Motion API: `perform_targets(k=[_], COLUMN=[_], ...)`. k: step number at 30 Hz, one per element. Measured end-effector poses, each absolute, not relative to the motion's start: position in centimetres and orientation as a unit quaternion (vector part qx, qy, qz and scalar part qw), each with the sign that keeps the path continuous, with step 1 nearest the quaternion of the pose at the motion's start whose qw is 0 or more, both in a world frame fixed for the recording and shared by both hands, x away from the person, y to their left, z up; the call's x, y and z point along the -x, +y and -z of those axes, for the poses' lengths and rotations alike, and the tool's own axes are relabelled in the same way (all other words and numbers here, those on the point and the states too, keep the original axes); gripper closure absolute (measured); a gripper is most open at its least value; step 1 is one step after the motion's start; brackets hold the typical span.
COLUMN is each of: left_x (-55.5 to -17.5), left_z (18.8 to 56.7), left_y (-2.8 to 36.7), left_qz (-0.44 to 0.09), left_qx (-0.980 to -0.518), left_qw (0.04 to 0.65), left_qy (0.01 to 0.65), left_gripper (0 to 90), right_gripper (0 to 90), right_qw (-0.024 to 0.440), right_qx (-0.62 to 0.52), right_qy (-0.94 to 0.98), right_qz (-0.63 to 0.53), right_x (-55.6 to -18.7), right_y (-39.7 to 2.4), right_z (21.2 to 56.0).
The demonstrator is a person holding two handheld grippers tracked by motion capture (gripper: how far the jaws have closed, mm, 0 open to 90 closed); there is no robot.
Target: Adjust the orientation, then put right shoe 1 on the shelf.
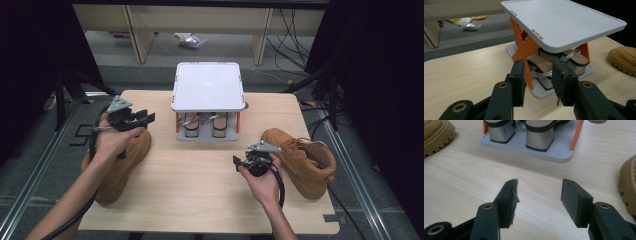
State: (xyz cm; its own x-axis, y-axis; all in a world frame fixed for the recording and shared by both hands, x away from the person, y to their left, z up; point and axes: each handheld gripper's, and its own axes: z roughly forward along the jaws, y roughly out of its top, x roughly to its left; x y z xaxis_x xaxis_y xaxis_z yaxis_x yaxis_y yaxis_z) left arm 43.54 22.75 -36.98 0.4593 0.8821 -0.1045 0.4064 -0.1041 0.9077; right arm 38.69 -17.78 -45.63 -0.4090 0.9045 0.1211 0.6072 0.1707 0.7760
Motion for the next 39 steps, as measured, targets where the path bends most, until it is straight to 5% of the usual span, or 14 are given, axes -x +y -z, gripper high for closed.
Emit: perform_targets(k=[17, 39], left_x=[-38.1, -35.9], left_z=[37.3, 38.7], left_y=[31.3, 33.7], left_qz=[-0.269, -0.255], left_qx=[-0.67, -0.662], left_qw=[0.467, 0.457], left_qy=[0.511, 0.537], left_gripper=[60.5, 57.0], right_gripper=[46.8, 46.2], right_qw=[0.179, 0.168], right_qx=[-0.514, -0.516], right_qy=[0.743, 0.743], right_qz=[-0.389, -0.391], right_x=[-37.9, -38.0], right_y=[-17.6, -17.7], right_z=[46.0, 46.1])
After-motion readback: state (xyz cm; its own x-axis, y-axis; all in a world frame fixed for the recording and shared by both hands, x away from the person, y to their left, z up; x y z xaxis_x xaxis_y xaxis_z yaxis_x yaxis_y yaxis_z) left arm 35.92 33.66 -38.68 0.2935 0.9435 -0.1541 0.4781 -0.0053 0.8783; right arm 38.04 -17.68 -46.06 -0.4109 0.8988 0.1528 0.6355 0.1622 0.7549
